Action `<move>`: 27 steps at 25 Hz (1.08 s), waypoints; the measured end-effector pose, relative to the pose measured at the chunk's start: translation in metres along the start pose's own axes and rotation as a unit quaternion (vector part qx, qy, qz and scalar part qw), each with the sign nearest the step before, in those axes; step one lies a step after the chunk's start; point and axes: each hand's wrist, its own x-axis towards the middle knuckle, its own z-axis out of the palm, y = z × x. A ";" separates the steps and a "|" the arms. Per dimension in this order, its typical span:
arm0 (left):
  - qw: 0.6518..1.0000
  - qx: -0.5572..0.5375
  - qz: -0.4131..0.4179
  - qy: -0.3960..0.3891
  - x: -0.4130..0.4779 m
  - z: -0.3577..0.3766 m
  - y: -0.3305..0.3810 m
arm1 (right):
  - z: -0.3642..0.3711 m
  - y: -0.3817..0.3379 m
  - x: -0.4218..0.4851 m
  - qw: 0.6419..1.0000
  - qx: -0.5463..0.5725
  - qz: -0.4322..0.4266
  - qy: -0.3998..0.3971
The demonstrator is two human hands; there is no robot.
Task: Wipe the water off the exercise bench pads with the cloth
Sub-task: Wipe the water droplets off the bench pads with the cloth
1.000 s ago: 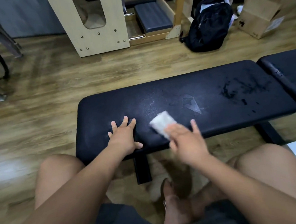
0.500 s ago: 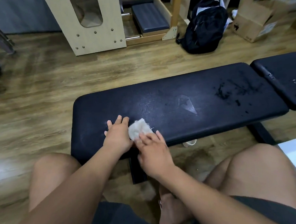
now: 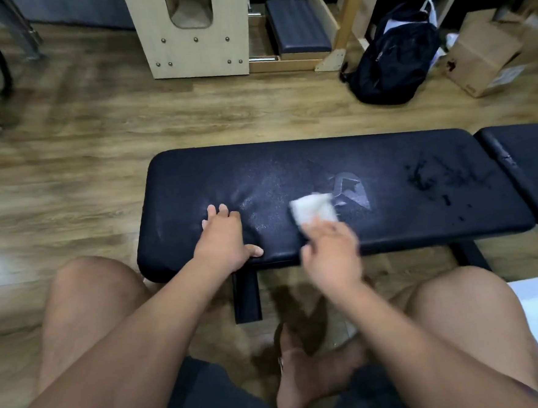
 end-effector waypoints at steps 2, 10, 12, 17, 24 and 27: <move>1.000 0.000 0.014 -0.019 0.002 -0.006 -0.004 | 0.017 -0.063 -0.016 0.992 -0.002 -0.107 -0.063; 0.989 0.125 -0.045 -0.063 -0.001 -0.020 -0.034 | -0.045 0.106 0.052 0.989 -0.075 0.110 -0.066; 0.991 0.098 -0.054 -0.077 0.004 -0.022 -0.032 | -0.050 0.102 0.061 0.979 -0.053 0.191 -0.039; 0.989 0.099 -0.061 -0.087 0.014 -0.026 -0.025 | 0.006 -0.080 0.036 0.984 -0.046 -0.102 -0.137; 0.992 0.066 -0.053 -0.091 0.009 -0.023 -0.035 | -0.023 0.048 0.102 0.997 -0.036 -0.016 -0.065; 0.992 0.076 -0.055 -0.085 0.013 -0.023 -0.032 | -0.038 0.096 0.141 0.985 -0.023 0.167 -0.040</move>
